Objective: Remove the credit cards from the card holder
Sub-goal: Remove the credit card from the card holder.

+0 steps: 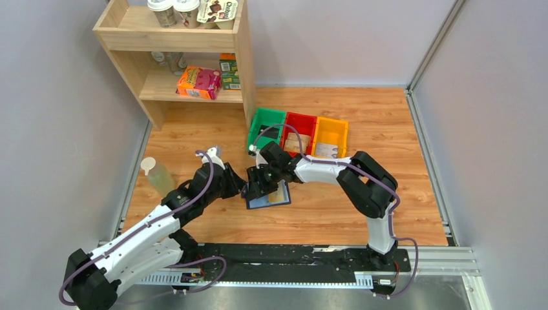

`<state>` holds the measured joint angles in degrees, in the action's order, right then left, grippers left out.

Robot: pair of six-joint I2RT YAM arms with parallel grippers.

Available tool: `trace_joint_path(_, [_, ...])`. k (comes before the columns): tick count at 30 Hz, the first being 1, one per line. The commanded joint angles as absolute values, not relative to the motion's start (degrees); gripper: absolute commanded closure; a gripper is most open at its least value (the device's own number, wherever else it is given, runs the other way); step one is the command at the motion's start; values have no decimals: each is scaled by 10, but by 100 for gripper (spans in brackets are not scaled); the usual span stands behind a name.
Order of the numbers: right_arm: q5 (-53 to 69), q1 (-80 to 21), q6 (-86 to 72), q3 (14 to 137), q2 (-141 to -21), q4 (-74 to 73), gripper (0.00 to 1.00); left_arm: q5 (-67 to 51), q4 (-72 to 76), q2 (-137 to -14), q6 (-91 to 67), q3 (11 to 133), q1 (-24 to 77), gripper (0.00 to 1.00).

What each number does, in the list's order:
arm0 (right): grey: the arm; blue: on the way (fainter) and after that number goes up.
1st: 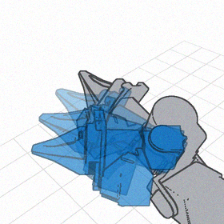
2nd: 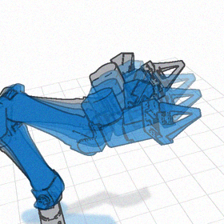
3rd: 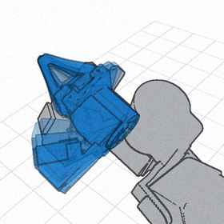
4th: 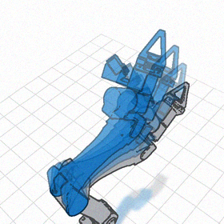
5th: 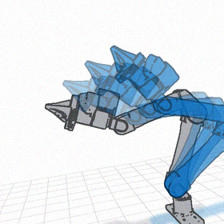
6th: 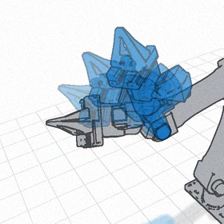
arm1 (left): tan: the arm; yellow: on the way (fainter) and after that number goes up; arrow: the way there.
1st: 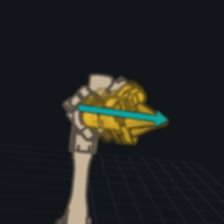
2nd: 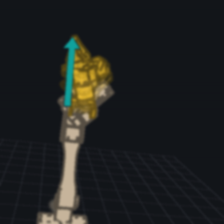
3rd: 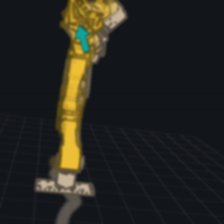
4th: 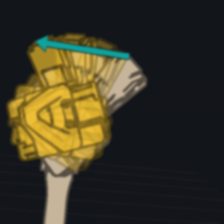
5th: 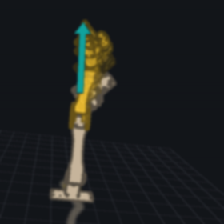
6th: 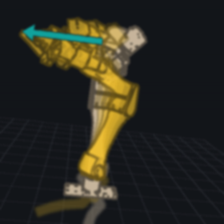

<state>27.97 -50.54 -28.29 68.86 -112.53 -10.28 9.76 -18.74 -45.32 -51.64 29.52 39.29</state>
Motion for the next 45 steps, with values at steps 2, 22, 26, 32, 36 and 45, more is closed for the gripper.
trace_joint_path(2, [260, -504, -251, 719, -1094, -134, 45, 82, -187, -470, -505, 331, 394, 66])
trace_joint_path(22, [193, -403, -258, 584, -936, -137, 80, -63, -39, -641, -512, 355, 390, 63])
trace_joint_path(26, [207, -400, -268, 556, -950, -105, 85, -105, 36, -719, -520, 338, 373, 60])
trace_joint_path(32, [221, -396, -283, 537, -983, -69, 87, -105, 74, -786, -491, 336, 367, 56])
trace_joint_path(36, [223, -395, -283, 535, -998, -64, 87, -127, 113, -825, -502, 326, 365, 56])
trace_joint_path(45, [227, -392, -287, 512, -1022, -49, 87, -167, 214, -850, -532, 257, 341, 57])
